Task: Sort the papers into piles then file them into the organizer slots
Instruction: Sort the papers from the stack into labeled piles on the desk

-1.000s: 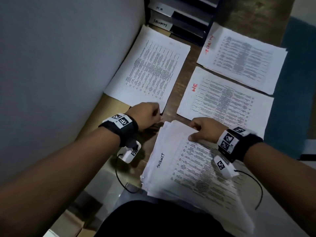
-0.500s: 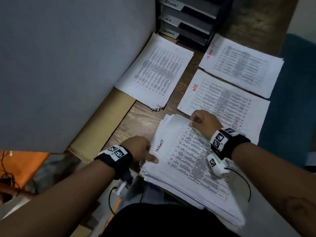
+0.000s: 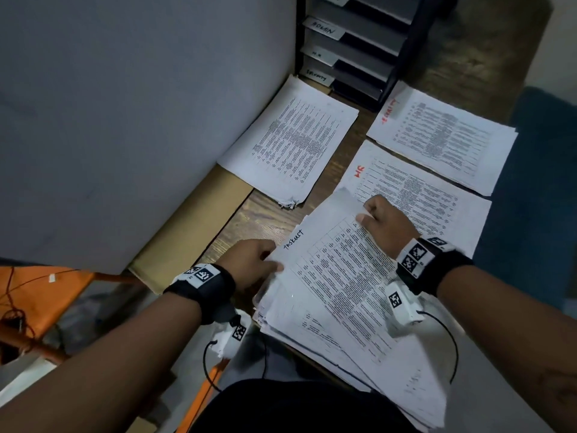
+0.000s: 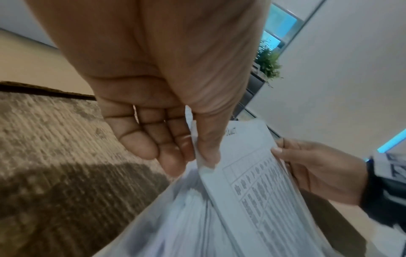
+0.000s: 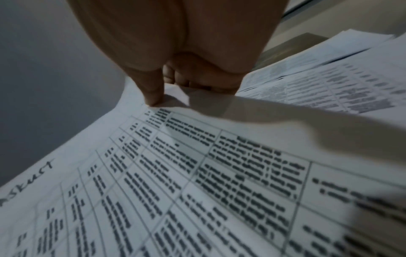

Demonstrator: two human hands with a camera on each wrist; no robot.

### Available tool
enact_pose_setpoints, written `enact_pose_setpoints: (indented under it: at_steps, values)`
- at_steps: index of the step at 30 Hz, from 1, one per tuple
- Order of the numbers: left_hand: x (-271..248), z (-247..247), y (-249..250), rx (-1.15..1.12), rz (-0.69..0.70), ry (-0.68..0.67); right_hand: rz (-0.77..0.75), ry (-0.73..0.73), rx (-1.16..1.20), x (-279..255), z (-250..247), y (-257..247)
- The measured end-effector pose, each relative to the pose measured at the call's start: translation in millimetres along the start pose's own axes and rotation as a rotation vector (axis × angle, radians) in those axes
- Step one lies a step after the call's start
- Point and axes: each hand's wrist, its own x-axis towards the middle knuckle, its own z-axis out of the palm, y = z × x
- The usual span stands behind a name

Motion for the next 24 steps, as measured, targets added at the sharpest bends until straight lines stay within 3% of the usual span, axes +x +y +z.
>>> enact_pose_setpoints:
  at_steps: [4, 7, 11, 15, 18, 21, 24]
  values:
    - [0, -6, 6, -0.411, -0.056, 0.039, 0.004, -0.059, -0.012, 1, -10, 5]
    - [2, -7, 12, -0.574, -0.055, 0.074, 0.031, -0.137, -0.027, 1, -12, 15]
    - [12, -9, 9, -0.674, -0.046, 0.168, 0.108, -0.268, 0.06, 1, -18, 26]
    - [24, -22, 7, -0.707, -0.044, 0.39, 0.219, -0.44, 0.223, -5, -25, 26]
    - [33, -30, 9, -0.716, -0.117, 0.492, 0.168, -0.396, 0.201, -11, -23, 24]
    - [37, -28, 19, -0.955, -0.156, 0.33, 0.209, -0.277, 0.412, -8, -16, 22]
    - [40, -22, 24, -0.798, -0.109, 0.162, 0.306, -0.149, 0.58, 10, -9, 22]
